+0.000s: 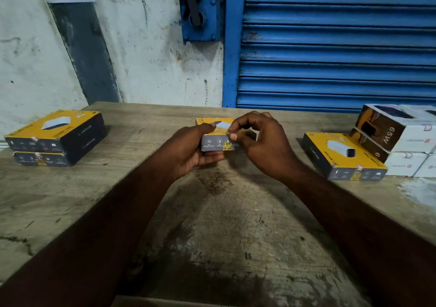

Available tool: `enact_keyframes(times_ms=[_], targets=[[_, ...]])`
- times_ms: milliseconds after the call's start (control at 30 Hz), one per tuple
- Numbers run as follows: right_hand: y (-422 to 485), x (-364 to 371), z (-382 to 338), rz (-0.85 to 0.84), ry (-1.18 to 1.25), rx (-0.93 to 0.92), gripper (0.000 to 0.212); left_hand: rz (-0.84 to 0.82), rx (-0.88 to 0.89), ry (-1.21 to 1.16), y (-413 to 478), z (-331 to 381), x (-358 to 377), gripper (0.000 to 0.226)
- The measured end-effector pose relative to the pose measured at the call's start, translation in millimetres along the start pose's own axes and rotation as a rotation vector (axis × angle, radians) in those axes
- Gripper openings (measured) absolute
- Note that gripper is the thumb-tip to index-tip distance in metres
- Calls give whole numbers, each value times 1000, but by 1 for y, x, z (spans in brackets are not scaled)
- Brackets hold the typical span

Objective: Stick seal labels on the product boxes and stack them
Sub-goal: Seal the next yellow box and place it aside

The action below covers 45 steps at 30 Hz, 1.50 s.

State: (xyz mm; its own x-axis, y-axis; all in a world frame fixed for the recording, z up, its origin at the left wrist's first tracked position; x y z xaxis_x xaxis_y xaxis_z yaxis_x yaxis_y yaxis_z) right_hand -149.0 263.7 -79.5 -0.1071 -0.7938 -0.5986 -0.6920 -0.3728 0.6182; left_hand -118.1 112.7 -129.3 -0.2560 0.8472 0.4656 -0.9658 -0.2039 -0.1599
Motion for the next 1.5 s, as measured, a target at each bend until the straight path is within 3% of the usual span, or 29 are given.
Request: enact_keyframes(times_ms=[267, 467, 733, 1500], targets=[[3, 0, 2, 10, 20, -17, 19, 14, 10, -4, -1, 2, -2, 13], [2, 2, -1, -28, 31, -18, 29, 9, 15, 3, -1, 2, -2, 13], [1, 10, 5, -48, 42, 6, 15, 9, 7, 0, -2, 2, -1, 12], [0, 6, 3, -52, 10, 29, 23, 6, 3, 14, -3, -1, 2, 10]])
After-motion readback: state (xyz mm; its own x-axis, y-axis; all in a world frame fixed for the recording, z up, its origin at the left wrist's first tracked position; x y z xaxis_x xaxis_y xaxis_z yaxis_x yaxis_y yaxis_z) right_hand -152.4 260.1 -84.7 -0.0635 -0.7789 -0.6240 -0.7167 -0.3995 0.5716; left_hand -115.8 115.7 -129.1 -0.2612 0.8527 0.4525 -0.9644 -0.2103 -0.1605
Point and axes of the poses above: each hand's wrist, its own y-axis towards the middle knuckle, its own x-axis out of the palm, z = x × y, the point moved 8 cm from there along y, towards the middle knuckle, and after that the axes turned 14 degrees about -y, right-handed, at the moved point
